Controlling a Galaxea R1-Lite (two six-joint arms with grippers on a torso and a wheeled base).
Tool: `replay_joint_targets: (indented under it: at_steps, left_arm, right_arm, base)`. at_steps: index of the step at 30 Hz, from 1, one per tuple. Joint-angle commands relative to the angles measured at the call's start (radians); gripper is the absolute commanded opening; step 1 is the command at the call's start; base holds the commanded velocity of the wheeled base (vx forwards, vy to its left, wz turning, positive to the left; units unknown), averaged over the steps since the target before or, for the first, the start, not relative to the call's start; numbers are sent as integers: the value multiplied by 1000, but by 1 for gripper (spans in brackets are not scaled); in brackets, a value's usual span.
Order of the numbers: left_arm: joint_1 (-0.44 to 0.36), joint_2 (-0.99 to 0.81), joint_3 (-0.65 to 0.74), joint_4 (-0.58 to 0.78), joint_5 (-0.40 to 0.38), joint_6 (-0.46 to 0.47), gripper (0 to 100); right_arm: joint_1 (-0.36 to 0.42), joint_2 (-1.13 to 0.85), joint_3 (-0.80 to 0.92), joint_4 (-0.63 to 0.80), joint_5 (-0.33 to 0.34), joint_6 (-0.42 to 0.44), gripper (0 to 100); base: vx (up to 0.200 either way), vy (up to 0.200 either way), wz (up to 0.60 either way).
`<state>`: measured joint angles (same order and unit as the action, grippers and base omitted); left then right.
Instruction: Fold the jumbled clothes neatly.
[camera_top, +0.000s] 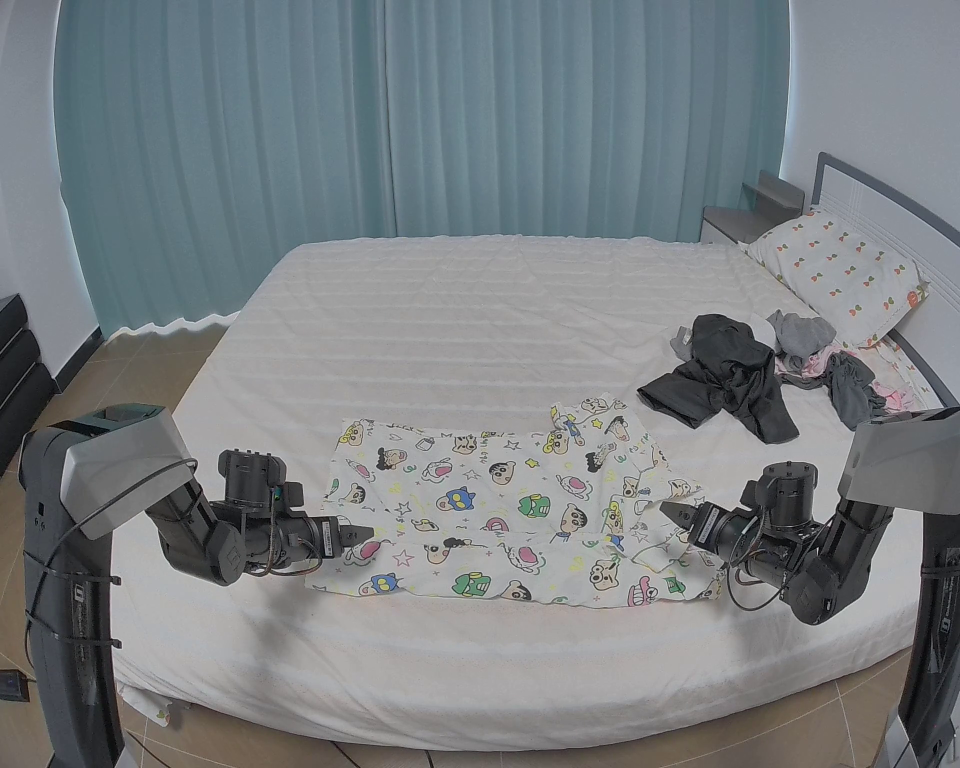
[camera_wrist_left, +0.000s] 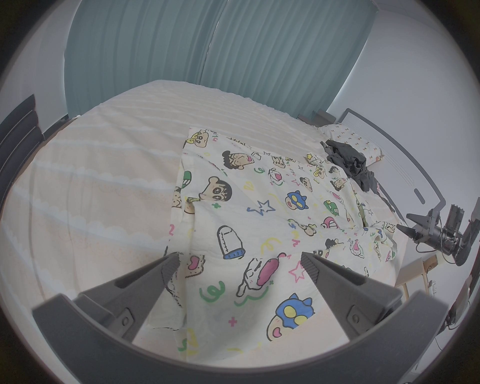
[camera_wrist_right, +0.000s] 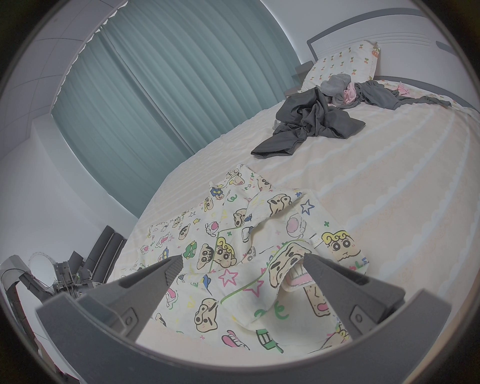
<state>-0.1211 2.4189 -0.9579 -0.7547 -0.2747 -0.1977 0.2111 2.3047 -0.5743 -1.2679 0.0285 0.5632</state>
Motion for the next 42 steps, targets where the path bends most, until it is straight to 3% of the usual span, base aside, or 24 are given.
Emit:
replay_joint_targets:
  at_steps: [1,8,9,14,35,36,42]
  left_arm:
    - [-2,25,-5,0,0,0,100]
    - [-2,31,-9,8,-3,-11,100]
    - [-2,31,-16,8,-3,-16,0]
    - [0,28,-24,8,0,-62,0]
    - [1,-58,71,0,0,-59,0]
    - [1,-58,71,0,0,-59,100]
    - [-2,-58,73,0,-6,-63,100]
  right_arm:
    - [1,2,-1,-1,1,0,100]
    - [7,2,1,-1,1,0,100]
    - [8,2,1,-1,1,0,100]
    - [8,4,2,-1,1,0,100]
    - [14,4,16,-1,1,0,100]
    - [14,4,16,-1,1,0,100]
    - [17,4,20,-1,7,0,100]
  base:
    - [0,0,0]
    - [0,0,0]
    - [0,0,0]
    - [0,0,0]
    - [0,0,0]
    - [0,0,0]
    - [0,0,0]
